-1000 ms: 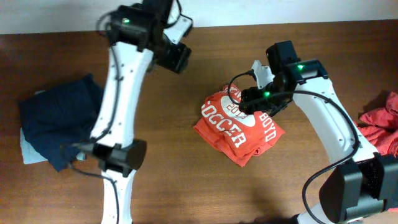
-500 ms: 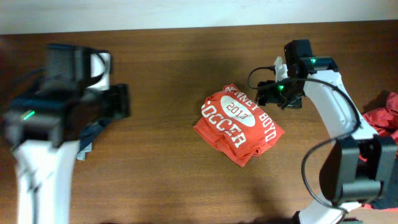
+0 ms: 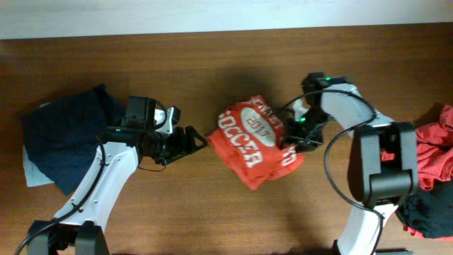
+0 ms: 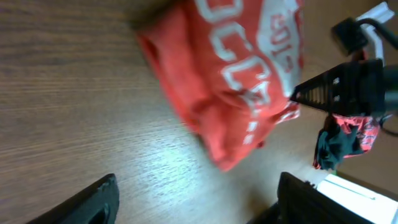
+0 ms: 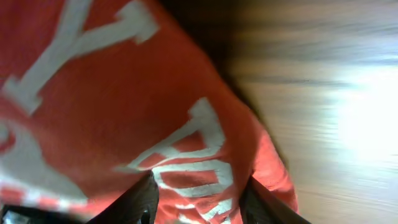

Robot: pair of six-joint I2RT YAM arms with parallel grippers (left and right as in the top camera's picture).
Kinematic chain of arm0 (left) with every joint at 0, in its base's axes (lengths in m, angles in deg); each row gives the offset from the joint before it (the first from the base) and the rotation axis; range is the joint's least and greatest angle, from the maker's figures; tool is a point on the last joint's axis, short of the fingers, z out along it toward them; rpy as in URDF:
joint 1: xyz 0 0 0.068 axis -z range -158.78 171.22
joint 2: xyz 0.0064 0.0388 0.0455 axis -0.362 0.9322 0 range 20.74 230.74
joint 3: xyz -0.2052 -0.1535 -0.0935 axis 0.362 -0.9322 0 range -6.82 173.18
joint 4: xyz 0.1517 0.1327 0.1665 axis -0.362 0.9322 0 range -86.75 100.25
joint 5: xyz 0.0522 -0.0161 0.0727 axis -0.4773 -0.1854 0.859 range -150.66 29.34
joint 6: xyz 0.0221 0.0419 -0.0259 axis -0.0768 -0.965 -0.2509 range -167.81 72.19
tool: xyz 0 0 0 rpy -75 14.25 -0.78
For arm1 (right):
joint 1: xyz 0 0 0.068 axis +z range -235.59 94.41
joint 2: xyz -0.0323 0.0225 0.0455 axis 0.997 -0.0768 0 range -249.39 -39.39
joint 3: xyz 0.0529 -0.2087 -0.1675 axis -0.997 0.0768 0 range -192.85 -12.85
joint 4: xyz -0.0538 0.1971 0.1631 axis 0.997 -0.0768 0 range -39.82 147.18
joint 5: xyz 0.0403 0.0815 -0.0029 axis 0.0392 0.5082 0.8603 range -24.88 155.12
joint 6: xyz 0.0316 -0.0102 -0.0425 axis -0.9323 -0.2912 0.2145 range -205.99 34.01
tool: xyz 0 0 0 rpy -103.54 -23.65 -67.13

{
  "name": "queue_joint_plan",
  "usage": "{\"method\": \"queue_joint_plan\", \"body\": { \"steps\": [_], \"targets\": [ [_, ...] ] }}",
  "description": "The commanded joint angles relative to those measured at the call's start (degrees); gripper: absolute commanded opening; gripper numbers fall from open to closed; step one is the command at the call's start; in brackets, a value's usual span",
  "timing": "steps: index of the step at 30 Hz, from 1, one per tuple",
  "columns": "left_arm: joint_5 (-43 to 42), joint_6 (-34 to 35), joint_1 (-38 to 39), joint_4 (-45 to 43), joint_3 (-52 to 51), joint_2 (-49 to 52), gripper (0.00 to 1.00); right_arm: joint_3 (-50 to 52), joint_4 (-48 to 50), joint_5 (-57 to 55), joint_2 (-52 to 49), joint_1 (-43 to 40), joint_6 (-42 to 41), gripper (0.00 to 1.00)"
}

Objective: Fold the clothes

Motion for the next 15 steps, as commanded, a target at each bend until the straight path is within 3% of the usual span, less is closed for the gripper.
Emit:
{"method": "queue_joint_plan", "body": {
  "steps": [1, 5, 9, 15],
  "targets": [
    [-2.27, 2.45, -0.09, -1.27, -1.77, 1.05, 0.82, 0.46, 0.00, 6.51, -0.42, 4.13, -3.56, 0.47],
    [-3.85, 3.91, -0.09, -2.62, -3.39, 4.59, 0.83, 0.44, 0.02, 8.13, 0.31, 4.24, -1.60, 0.47],
    [-6.64, 5.18, -0.09, -4.61, -3.63, 9.70, 0.86, 0.39, -0.04, 20.74, 1.95, 4.28, 3.91, 0.51],
    [-9.99, 4.85, -0.09, -8.35, -3.63, 14.69, 0.86, 0.28, -1.01, 12.96, 2.58, 3.91, 3.76, 0.52]
  ]
}}
